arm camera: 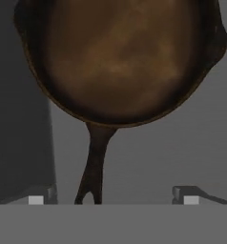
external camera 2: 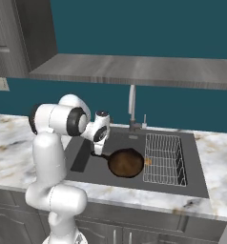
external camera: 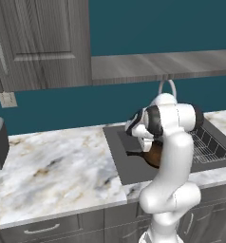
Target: Pick the cup and pan and place them in the sink. Then turn on the water.
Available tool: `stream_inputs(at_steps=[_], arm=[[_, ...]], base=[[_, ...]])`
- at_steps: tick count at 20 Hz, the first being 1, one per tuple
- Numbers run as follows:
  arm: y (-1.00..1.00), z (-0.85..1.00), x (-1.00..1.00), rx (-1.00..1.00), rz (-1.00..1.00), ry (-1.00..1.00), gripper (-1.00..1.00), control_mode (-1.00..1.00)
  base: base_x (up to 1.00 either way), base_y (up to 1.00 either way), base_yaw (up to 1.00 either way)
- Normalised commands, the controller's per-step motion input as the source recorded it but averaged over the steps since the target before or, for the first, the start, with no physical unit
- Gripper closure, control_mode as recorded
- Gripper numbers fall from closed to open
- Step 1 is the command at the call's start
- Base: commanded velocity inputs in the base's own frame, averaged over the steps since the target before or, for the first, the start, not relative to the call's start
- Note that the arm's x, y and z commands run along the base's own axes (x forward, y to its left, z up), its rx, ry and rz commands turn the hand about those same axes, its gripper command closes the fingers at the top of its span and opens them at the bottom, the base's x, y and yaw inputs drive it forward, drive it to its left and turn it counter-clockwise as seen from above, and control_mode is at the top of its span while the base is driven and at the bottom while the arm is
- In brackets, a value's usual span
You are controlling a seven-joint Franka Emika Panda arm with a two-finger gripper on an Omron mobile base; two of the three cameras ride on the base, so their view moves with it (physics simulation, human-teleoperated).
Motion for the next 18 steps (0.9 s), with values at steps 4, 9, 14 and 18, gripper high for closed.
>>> stream_inputs(at_steps=[4,9,14,18], arm=[[0.02,1.0,-0.43,-0.24,0.06,-0.1,-1.0,-1.0],[0.0,1.0,-0.37,-0.16,0.09,-0.01,-1.0,-1.0],[0.0,1.0,-0.42,-0.12,0.1,0.0,-1.0,-1.0],[-0.04,1.0,-0.52,-0.09,0.06,0.0,-1.0,-1.0]], base=[[0.0,0.0,0.0],[0.0,0.0,0.0],[0.0,0.0,0.0],[0.0,0.0,0.0]])
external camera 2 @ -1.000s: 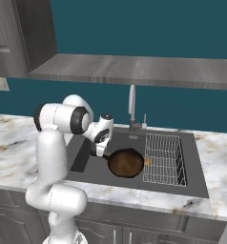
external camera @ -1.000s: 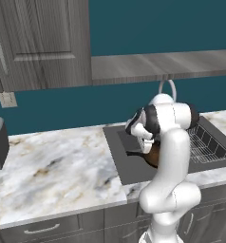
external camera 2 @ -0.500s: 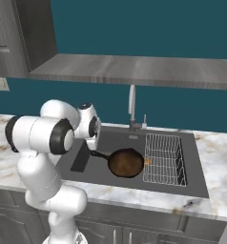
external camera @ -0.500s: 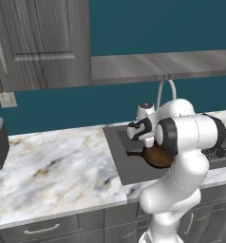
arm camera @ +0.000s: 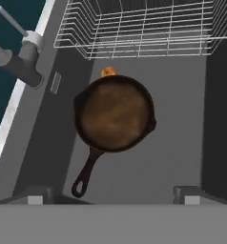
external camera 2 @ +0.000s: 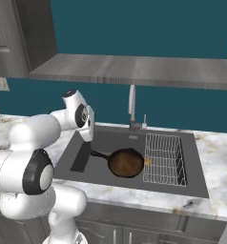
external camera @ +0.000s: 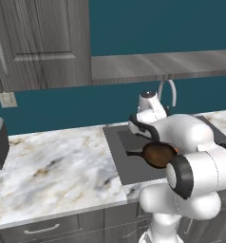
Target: Pick the cup and pan and place them in the sink. Then turn on the water.
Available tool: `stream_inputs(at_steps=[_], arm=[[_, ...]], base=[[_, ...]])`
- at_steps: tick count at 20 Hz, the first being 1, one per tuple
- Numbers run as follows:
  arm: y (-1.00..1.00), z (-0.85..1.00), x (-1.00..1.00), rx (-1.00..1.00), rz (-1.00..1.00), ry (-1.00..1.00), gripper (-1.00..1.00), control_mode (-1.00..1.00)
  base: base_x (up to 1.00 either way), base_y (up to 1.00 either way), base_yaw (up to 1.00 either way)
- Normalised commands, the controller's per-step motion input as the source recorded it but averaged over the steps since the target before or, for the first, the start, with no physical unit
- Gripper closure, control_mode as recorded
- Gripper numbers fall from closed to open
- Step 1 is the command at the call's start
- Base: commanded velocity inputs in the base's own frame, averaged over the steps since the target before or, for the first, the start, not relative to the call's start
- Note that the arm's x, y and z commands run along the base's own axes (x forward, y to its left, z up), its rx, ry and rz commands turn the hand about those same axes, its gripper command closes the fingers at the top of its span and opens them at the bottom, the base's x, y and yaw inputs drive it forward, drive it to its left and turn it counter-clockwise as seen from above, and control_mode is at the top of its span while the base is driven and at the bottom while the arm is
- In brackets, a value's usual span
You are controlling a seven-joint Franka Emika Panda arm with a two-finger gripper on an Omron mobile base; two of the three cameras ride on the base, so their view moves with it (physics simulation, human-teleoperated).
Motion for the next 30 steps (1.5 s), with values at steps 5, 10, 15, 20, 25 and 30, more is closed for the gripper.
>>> stream_inputs(at_steps=[5,10,15,20,25,30], arm=[[-0.12,0.83,-0.68,-0.04,0.1,0.04,-1.0,-1.0],[-0.34,0.42,-0.72,0.0,0.21,0.03,-1.0,-1.0],[-0.05,0.03,-0.61,0.0,0.42,-0.06,-1.0,-1.0],[0.0,0.2,-0.36,-0.05,0.32,-0.07,-1.0,-1.0],[0.0,0.03,-0.12,-0.03,0.08,0.01,-1.0,-1.0],[0.0,0.0,-0.02,0.0,0.0,0.01,-1.0,1.0]], base=[[0.0,0.0,0.0],[0.0,0.0,0.0],[0.0,0.0,0.0],[0.0,0.0,0.0],[0.0,0.0,0.0],[-0.04,0.02,0.0]])
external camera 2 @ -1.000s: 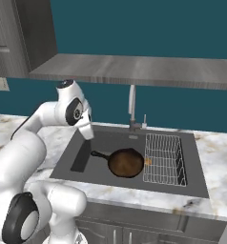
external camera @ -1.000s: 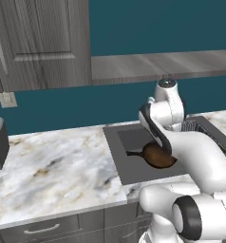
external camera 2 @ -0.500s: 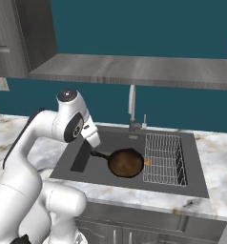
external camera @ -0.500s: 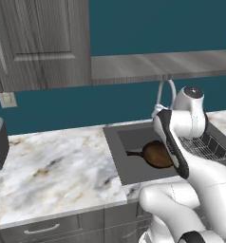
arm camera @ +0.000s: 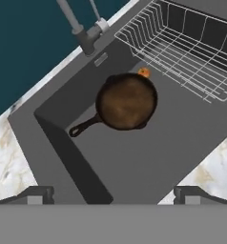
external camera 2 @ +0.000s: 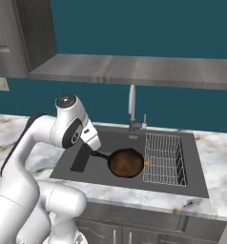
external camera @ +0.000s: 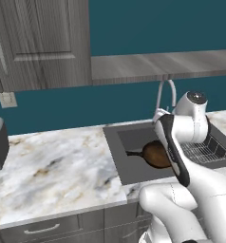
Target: Pick the cup and pan and place them in the sink. Then turn on the water.
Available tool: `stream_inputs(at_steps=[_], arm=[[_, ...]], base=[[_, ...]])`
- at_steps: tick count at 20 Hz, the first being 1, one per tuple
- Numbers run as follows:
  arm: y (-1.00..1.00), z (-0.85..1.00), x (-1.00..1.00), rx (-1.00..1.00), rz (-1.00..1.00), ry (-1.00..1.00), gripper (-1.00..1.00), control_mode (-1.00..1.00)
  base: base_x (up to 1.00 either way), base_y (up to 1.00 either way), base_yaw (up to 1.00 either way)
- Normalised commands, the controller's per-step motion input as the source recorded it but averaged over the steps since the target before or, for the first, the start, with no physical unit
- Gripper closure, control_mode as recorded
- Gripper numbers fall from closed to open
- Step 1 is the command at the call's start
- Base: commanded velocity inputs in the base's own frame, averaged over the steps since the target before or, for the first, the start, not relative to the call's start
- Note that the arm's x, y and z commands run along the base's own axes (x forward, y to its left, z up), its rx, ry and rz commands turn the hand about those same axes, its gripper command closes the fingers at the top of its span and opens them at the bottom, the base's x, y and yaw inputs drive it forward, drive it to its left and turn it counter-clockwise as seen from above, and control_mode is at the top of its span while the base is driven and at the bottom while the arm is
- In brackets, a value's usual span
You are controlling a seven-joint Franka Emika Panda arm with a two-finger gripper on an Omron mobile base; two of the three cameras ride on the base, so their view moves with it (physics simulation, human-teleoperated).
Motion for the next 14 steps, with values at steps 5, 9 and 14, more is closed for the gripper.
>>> stream_inputs(at_steps=[5,9,14], arm=[[0.0,0.0,0.0,0.0,0.0,0.0,-1.0,1.0],[0.0,0.0,0.0,0.0,0.0,0.0,-1.0,1.0],[0.0,0.0,0.0,0.0,0.0,0.0,-1.0,1.0]], base=[[-0.96,-0.03,-0.12],[-0.77,-0.35,-0.46],[-0.43,-0.35,-0.66]])
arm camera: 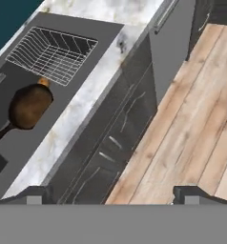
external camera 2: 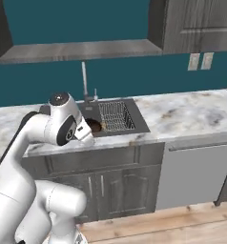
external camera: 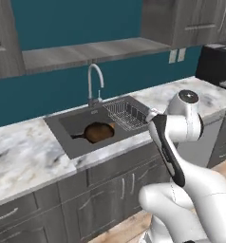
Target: Pick the cup and pan and place them in the sink. Then turn on the water.
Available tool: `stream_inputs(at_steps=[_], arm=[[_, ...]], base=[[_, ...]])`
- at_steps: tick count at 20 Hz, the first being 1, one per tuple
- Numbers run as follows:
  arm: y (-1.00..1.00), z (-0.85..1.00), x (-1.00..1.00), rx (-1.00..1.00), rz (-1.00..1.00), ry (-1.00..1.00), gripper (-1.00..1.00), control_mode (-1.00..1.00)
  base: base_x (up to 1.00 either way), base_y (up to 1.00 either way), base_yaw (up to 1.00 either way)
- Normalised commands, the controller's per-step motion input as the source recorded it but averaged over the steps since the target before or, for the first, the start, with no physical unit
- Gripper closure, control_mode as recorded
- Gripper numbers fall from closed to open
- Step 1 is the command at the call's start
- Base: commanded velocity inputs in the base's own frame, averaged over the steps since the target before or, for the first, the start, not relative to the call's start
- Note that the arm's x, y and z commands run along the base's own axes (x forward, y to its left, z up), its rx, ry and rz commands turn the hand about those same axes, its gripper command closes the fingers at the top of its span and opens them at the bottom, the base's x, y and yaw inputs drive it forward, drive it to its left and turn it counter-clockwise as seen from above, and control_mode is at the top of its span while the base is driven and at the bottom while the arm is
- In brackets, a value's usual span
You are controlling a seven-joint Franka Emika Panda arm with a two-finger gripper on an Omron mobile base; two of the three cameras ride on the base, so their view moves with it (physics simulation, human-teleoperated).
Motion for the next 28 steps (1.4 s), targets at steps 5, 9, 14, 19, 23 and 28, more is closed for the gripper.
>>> stream_inputs(at_steps=[5,9,14,19,23,28], arm=[[0.0,0.0,0.0,0.0,0.0,0.0,-1.0,1.0],[0.0,0.0,0.0,0.0,0.0,0.0,-1.0,1.0],[0.0,0.0,0.0,0.0,0.0,0.0,-1.0,1.0],[0.0,0.0,0.0,0.0,0.0,0.0,-1.0,1.0],[0.0,0.0,0.0,0.0,0.0,0.0,-1.0,1.0],[0.0,0.0,0.0,0.0,0.0,0.0,-1.0,1.0]], base=[[-0.25,-0.2,-0.72],[-0.27,-0.24,-0.72],[-0.06,-0.11,-0.75],[0.0,-0.05,-0.75],[0.0,-0.07,-0.77],[0.0,-0.16,-0.76]])
